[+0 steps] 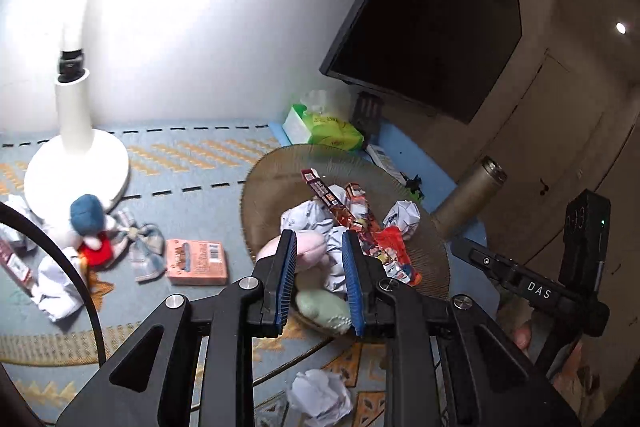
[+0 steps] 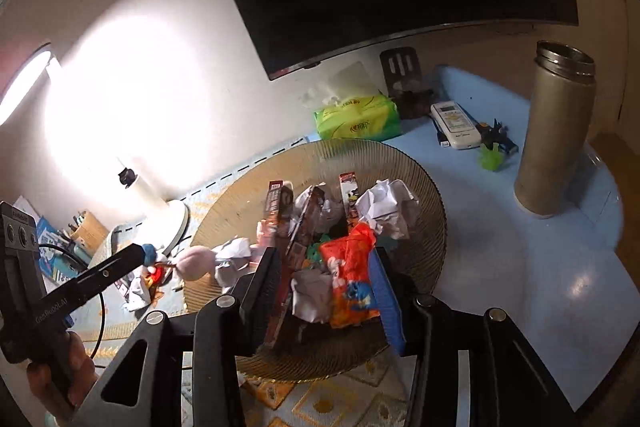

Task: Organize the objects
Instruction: 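Open both tools to drop the box and snack bag into the bowl, then grasp the long maroon snack box by the lamp with the left tool, then grasp a crumpled paper ball with the right tool while the left holds the box, then carry the maroon box and paper ball into the amber bowl and release, then move both tools back toward the lamp and remaining items, then grasp a paper ball with the left tool while the right grasps another paper ball, then carry both paper balls to the amber bowl and release them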

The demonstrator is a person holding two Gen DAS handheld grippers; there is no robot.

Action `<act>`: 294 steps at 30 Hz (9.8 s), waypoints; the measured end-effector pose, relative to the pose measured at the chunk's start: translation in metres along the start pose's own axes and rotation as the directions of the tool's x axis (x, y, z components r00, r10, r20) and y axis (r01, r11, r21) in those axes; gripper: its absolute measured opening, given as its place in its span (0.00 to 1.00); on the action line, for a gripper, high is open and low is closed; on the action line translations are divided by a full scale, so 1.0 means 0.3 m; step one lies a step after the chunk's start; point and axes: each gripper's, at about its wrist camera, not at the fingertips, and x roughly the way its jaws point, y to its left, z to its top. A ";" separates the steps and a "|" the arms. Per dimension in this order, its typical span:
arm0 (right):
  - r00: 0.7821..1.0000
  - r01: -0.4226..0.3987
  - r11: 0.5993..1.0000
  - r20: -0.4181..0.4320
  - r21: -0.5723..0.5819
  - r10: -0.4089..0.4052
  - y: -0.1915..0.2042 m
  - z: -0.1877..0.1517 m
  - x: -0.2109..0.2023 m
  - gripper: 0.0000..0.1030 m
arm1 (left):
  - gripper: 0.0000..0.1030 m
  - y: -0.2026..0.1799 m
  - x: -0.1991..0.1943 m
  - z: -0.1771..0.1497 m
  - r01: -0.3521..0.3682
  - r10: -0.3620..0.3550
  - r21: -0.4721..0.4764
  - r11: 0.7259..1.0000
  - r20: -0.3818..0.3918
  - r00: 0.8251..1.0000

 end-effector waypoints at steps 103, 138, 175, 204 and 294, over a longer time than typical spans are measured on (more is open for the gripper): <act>0.987 -0.145 0.955 -0.109 -0.260 0.120 0.427 -0.475 0.099 0.79 | 0.14 0.478 -0.289 -0.433 -0.362 0.343 -0.136 0.922 -0.144 0.928; 0.987 -0.102 0.965 -0.142 -0.242 0.069 0.364 -0.426 0.154 0.33 | 0.14 0.342 -0.291 -0.441 -0.483 0.480 0.005 0.876 -0.112 0.870; 1.000 -0.019 0.998 -0.005 -0.054 0.019 0.035 0.040 0.044 0.72 | 0.28 0.006 0.014 0.055 -0.017 0.018 -0.029 0.999 0.006 1.000; 0.957 -0.111 0.930 -0.288 -0.349 0.006 0.610 -0.376 0.461 0.86 | 0.32 0.662 -0.385 -0.412 -0.565 0.549 -0.243 0.788 -0.138 0.824; 0.968 -0.130 0.932 -0.245 -0.338 0.046 0.397 -0.561 0.144 0.83 | 0.42 0.260 -0.353 -0.571 -0.488 0.492 0.059 0.871 -0.086 0.866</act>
